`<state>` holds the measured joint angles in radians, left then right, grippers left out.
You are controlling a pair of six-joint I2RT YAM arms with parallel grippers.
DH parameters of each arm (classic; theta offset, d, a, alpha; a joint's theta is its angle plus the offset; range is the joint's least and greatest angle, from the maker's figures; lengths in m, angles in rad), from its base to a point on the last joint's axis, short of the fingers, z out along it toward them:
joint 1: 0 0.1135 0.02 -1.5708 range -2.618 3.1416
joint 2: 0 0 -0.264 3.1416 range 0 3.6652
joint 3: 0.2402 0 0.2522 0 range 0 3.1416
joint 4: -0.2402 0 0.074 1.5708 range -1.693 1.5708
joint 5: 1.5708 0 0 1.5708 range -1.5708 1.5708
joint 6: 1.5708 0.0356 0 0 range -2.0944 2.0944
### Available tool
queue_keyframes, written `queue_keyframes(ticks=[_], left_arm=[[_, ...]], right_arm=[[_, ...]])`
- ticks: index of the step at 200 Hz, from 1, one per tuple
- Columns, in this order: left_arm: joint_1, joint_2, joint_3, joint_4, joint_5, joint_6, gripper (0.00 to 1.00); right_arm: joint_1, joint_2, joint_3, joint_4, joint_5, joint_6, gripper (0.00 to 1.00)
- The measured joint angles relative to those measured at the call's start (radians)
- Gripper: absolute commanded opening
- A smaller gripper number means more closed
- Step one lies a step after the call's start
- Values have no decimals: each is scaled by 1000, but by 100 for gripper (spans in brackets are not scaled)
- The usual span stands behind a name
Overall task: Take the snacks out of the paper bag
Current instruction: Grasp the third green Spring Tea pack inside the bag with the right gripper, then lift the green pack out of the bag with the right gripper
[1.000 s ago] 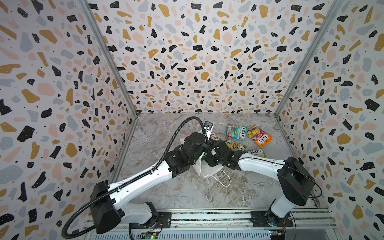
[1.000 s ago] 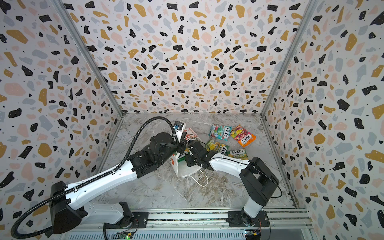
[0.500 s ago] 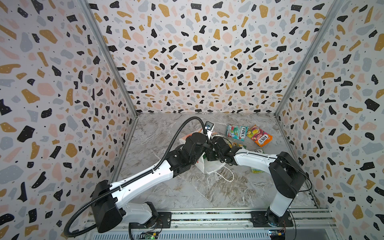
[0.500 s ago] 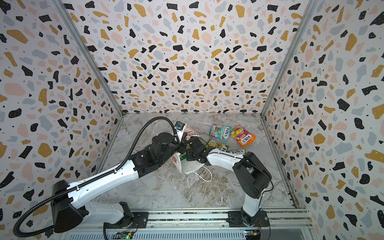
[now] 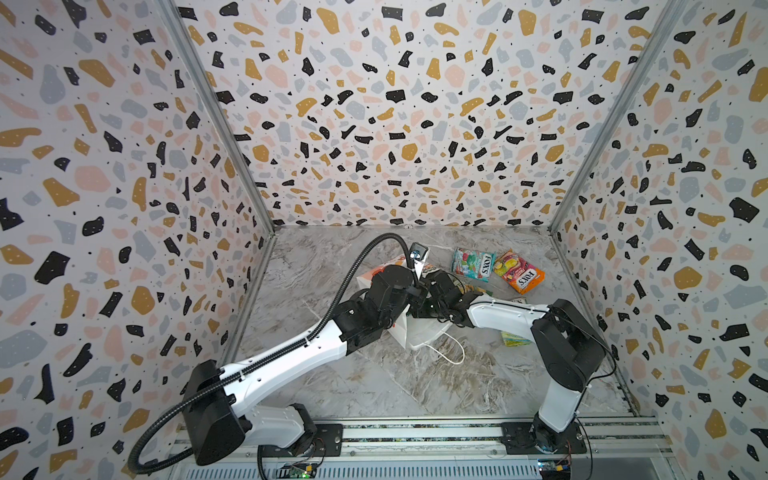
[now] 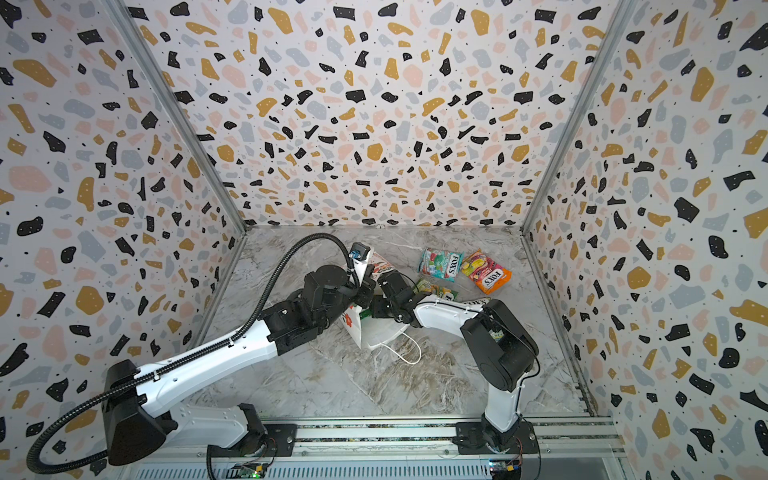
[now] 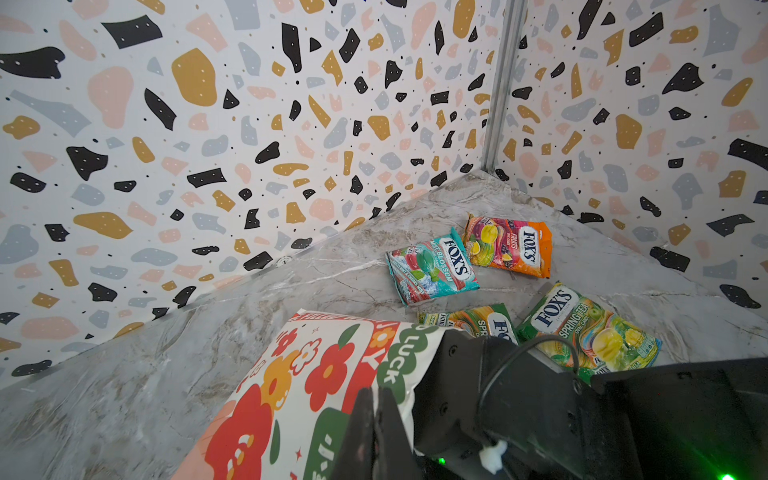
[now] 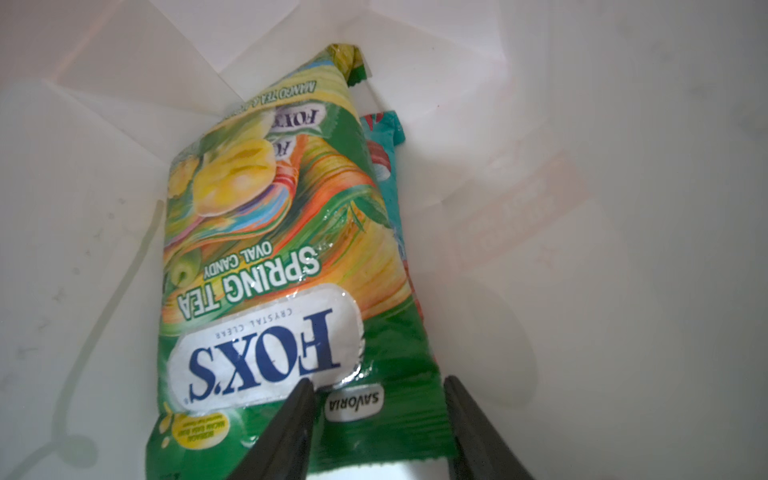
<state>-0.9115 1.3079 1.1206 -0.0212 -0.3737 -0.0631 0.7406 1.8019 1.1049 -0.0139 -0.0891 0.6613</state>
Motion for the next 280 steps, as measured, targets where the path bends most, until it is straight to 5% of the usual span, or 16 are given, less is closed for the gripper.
queue_keyframes(ticks=[44, 91, 138, 170, 280], left_arm=[[0, 3, 0, 0, 0, 0, 0], [0, 8, 0, 0, 0, 0, 0], [0, 11, 0, 0, 0, 0, 0], [0, 11, 0, 0, 0, 0, 0], [0, 43, 0, -11, -75, -13, 0]], right_arm=[[0, 0, 0, 6, -1, 6, 49], [0, 0, 10, 6, 7, -9, 26], [0, 0, 18, 6, 11, -17, 18], [0, 5, 32, 5, 6, -24, 0], [19, -125, -20, 22, -58, -87, 0]])
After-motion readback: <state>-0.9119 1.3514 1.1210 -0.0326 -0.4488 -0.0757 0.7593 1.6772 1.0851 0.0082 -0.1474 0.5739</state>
